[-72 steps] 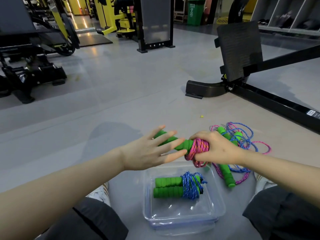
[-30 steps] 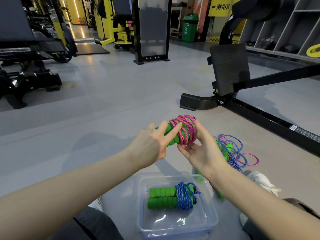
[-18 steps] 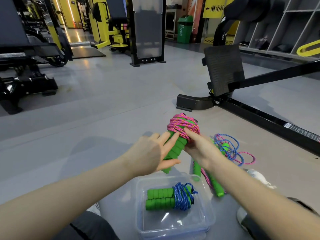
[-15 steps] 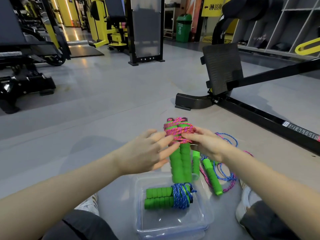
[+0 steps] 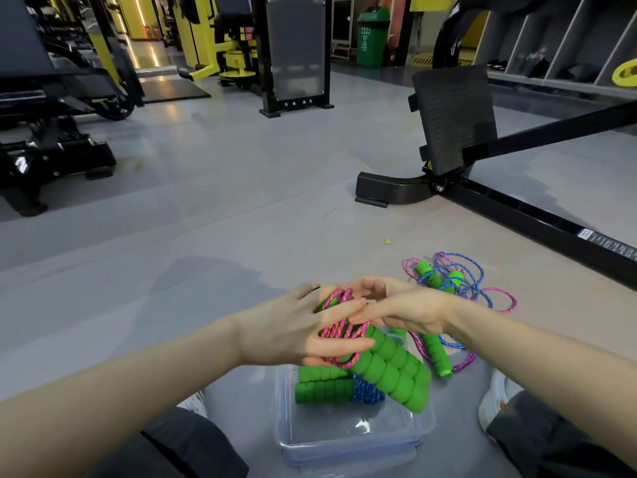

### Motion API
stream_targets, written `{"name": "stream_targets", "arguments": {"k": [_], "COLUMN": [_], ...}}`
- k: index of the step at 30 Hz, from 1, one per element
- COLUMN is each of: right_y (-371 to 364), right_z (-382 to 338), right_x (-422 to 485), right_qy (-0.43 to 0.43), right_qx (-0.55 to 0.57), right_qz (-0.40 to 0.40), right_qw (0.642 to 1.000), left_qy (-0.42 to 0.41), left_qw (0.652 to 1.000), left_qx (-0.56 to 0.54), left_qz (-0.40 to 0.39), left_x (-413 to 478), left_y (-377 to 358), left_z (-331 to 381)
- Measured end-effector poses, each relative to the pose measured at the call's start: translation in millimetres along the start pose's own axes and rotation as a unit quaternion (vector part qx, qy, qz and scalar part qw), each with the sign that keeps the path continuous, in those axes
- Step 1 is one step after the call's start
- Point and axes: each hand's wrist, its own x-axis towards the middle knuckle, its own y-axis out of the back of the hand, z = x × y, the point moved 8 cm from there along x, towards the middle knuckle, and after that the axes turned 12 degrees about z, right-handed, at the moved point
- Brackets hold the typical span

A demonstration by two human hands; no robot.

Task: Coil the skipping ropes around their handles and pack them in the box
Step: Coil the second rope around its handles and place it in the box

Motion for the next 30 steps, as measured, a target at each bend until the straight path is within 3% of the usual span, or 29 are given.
{"name": "stream_targets", "arguments": {"k": [4, 8, 13, 16, 21, 30], "right_y": [0, -8, -22, -22, -12, -3], "right_z": [8, 15, 18, 15, 20, 79], "right_x": [-4, -18, -29, -28, -27, -30], "right_qy": [-0.017, 0.029, 0.141, 0.188, 0.174, 0.147], "right_qx": [0.125, -0.102, -0.355, -0.372, -0.337, -0.433], "right_qz": [0.015, 0.025, 0.050, 0.066, 0.077, -0.012], "right_qw": [0.992, 0.994, 0.923, 0.907, 0.922, 0.889], "left_qy": [0.058, 0.084, 0.072, 0.063, 0.082, 0.103], "left_qw": [0.998, 0.996, 0.997, 0.998, 0.996, 0.994], "left_qx": [-0.010, -0.015, -0.016, -0.005, -0.011, -0.042], "left_qz": [0.015, -0.014, -0.008, 0.017, 0.034, -0.008], "left_x": [-11, -17, -13, -10, -8, -28], "left_y": [0, -8, -3, 2, 1, -44], "left_z": [-1, 4, 11, 12, 14, 58]}}
